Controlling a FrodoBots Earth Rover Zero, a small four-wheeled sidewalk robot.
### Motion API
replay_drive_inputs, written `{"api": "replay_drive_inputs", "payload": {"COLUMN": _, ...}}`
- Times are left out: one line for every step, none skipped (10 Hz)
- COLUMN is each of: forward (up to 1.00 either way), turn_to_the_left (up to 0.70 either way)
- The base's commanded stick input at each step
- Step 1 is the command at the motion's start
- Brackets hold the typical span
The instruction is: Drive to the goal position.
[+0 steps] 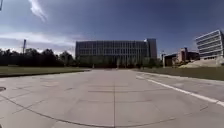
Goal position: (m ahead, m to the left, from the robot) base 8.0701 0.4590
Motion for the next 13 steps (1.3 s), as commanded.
{"api": "replay_drive_inputs", "payload": {"forward": 0.5, "turn_to_the_left": 0.0}}
{"api": "replay_drive_inputs", "payload": {"forward": 0.5, "turn_to_the_left": 0.0}}
{"api": "replay_drive_inputs", "payload": {"forward": 0.5, "turn_to_the_left": 0.0}}
{"api": "replay_drive_inputs", "payload": {"forward": 0.5, "turn_to_the_left": 0.0}}
{"api": "replay_drive_inputs", "payload": {"forward": 0.5, "turn_to_the_left": 0.0}}
{"api": "replay_drive_inputs", "payload": {"forward": 0.5, "turn_to_the_left": 0.0}}
{"api": "replay_drive_inputs", "payload": {"forward": 0.5, "turn_to_the_left": 0.0}}
{"api": "replay_drive_inputs", "payload": {"forward": 0.5, "turn_to_the_left": 0.0}}
{"api": "replay_drive_inputs", "payload": {"forward": 0.5, "turn_to_the_left": 0.0}}
{"api": "replay_drive_inputs", "payload": {"forward": 0.5, "turn_to_the_left": 0.0}}
{"api": "replay_drive_inputs", "payload": {"forward": 0.5, "turn_to_the_left": 0.0}}
{"api": "replay_drive_inputs", "payload": {"forward": 0.5, "turn_to_the_left": 0.0}}
{"api": "replay_drive_inputs", "payload": {"forward": 0.5, "turn_to_the_left": -0.38}}
